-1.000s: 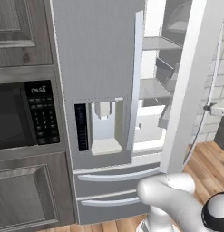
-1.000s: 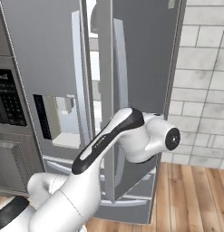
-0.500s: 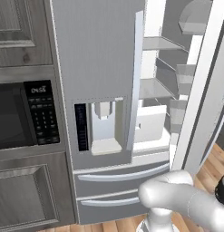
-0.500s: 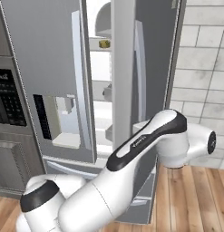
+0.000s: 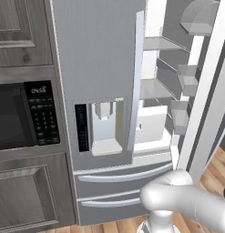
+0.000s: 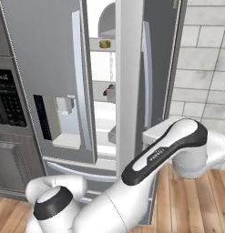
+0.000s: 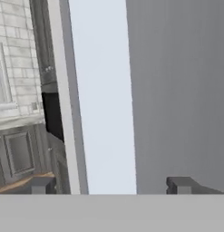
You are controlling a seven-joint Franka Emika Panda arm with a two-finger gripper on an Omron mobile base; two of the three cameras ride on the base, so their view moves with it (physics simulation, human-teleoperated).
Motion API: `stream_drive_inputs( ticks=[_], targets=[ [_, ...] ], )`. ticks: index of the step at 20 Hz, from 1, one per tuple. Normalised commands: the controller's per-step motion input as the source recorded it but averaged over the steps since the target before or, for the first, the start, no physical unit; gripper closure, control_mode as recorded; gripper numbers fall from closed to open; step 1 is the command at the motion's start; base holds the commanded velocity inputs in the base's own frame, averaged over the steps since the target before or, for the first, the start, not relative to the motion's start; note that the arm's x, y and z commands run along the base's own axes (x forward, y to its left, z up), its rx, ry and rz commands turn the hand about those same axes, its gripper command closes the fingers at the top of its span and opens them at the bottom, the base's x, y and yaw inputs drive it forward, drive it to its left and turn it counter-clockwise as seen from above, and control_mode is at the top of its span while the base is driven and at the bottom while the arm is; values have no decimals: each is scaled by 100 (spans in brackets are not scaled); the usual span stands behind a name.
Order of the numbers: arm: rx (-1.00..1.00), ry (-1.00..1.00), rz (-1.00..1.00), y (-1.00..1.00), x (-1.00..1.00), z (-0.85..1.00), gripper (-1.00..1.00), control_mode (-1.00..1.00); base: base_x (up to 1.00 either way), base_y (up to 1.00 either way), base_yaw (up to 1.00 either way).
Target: Retrieve the sausage and cheese from the fridge and place them on the cutting board on the counter.
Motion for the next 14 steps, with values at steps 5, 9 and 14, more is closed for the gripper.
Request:
stream_drive_inputs(
  ticks=[5,9,14],
  targets=[
    [0,-18,16,-16,-21,0,-100,-100,0,0,0],
    [-1,-26,2,-1,-63,11,-100,-100,0,0,0],
    [-8,-26,-18,28,-66,26,-100,-100,0,0,0]
  ],
)
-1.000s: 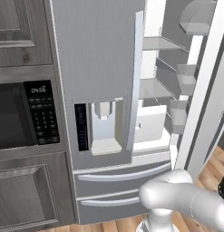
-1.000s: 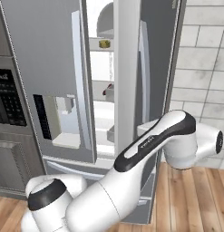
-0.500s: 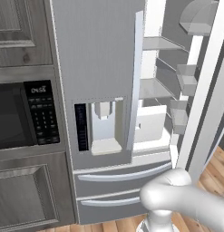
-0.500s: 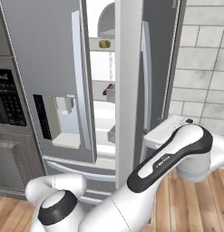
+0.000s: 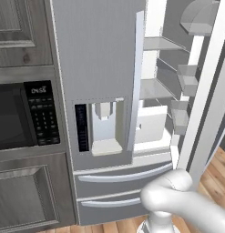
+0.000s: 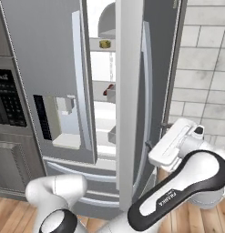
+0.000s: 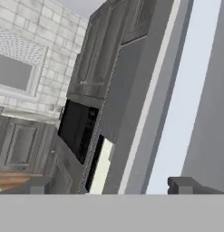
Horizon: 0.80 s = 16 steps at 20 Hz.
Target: Retrieve the sausage and cheese from the fridge and place them on the cutting board on the counter.
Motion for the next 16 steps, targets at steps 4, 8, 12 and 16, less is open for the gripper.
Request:
stream_drive_inputs(
  ticks=[4,8,12,16],
  targets=[
    [-20,-8,-31,86,-56,38,-100,-100,0,0,0],
    [-25,-2,-34,99,-44,28,-100,-100,0,0,0],
    [-22,5,-43,87,-28,3,-100,-100,0,0,0],
    [-20,14,-49,86,-2,0,-100,-100,0,0,0]
  ],
)
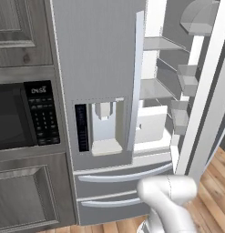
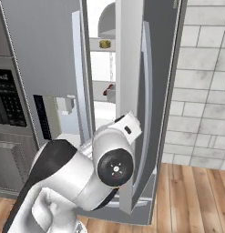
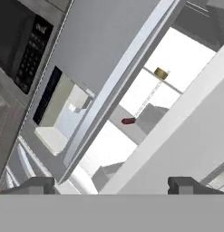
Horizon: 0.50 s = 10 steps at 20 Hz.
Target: Retrieve the sausage and cheese from the fridge and place them on the cutting board on the counter.
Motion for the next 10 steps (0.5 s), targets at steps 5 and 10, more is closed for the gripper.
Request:
stream_drive_inputs(
  ticks=[5,10],
  targets=[
    [-15,4,-48,98,3,0,-100,-100,0,0,0],
    [-12,13,-38,86,23,0,-100,-100,0,0,0]
  ],
)
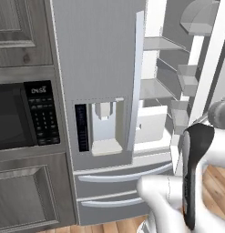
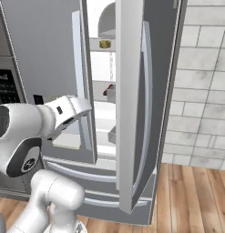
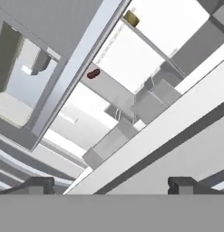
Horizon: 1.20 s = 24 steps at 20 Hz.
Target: Retrieve the sausage and cheese from the fridge and place them on the cutting board on the counter.
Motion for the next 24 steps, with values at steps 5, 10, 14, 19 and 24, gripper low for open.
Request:
stream_drive_inputs(
  ticks=[5,10,14,19,24],
  targets=[
    [-9,9,-15,47,36,-1,-100,-100,0,0,0],
    [-12,0,-18,40,43,-8,-100,-100,0,0,0],
    [-6,0,-15,5,53,0,-100,-100,0,0,0],
    [-8,0,-5,-23,79,0,-100,-100,0,0,0],
    [-7,0,-1,-41,61,-3,-100,-100,0,0,0]
  ],
)
